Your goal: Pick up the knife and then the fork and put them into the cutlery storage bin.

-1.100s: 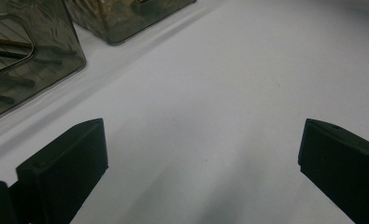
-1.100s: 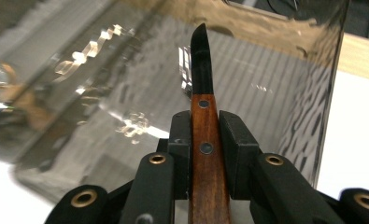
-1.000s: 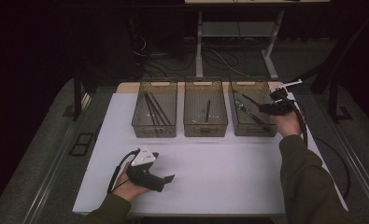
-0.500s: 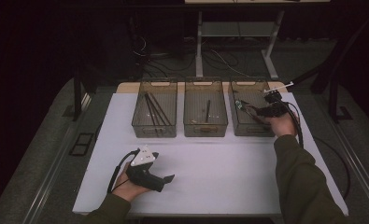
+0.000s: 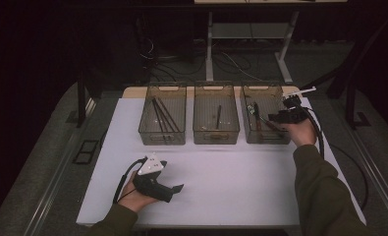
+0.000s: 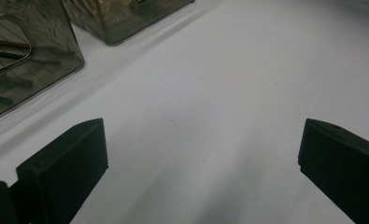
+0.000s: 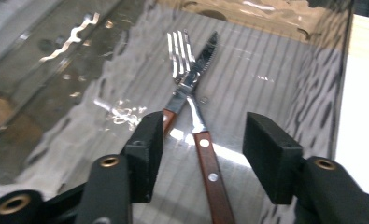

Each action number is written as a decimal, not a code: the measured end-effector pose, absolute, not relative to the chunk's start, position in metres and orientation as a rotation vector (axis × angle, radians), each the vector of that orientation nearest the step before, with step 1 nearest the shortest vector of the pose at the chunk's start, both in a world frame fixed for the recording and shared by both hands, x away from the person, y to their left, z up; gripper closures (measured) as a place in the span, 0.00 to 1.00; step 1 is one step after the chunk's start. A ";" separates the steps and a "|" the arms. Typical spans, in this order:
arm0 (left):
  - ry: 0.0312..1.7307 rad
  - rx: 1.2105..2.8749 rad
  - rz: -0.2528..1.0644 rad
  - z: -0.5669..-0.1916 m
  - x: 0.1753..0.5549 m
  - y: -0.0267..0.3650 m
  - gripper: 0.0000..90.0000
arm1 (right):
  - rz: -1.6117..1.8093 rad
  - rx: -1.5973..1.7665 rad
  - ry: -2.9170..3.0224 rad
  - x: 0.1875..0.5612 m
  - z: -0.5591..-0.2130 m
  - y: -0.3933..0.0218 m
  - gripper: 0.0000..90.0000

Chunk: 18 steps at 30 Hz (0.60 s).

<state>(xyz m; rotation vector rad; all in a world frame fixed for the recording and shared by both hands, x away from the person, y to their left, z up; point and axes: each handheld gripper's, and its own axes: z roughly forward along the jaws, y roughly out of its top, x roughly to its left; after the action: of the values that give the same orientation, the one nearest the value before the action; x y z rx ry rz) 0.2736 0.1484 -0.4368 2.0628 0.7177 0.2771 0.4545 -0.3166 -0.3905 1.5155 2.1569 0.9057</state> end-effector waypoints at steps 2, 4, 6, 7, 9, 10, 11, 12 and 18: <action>0.718 2.063 0.277 -0.437 0.274 0.148 0.00 | 0.938 1.500 2.165 0.451 -0.389 -0.317 0.46; 0.717 2.064 0.277 -0.437 0.274 0.148 0.00 | 0.988 1.483 2.170 0.448 -0.388 -0.317 0.44; 0.715 2.065 0.276 -0.437 0.274 0.148 0.00 | 1.028 1.453 2.151 0.443 -0.386 -0.316 0.38; 0.714 2.066 0.276 -0.437 0.274 0.148 0.00 | 1.038 1.445 2.141 0.440 -0.384 -0.316 0.35; 0.714 2.066 0.275 -0.437 0.274 0.148 0.00 | 1.071 1.438 2.136 0.434 -0.382 -0.316 0.30; 0.716 2.065 0.274 -0.438 0.274 0.148 0.00 | 1.087 1.434 2.136 0.432 -0.380 -0.316 0.29; 0.716 2.064 0.273 -0.438 0.275 0.148 0.00 | 1.095 1.418 2.134 0.429 -0.380 -0.316 0.28; 0.718 2.063 0.273 -0.438 0.275 0.148 0.00 | 1.106 1.414 2.129 0.426 -0.379 -0.315 0.26; 0.713 2.054 0.262 -0.438 0.275 0.149 0.00 | 1.154 1.375 2.129 0.408 -0.376 -0.310 0.21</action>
<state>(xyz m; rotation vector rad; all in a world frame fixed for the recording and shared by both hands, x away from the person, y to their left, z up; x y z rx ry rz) 0.2754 0.1493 -0.4376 2.0535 0.7131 0.2624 0.4077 -0.3102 -0.3761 1.3745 2.1293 1.1540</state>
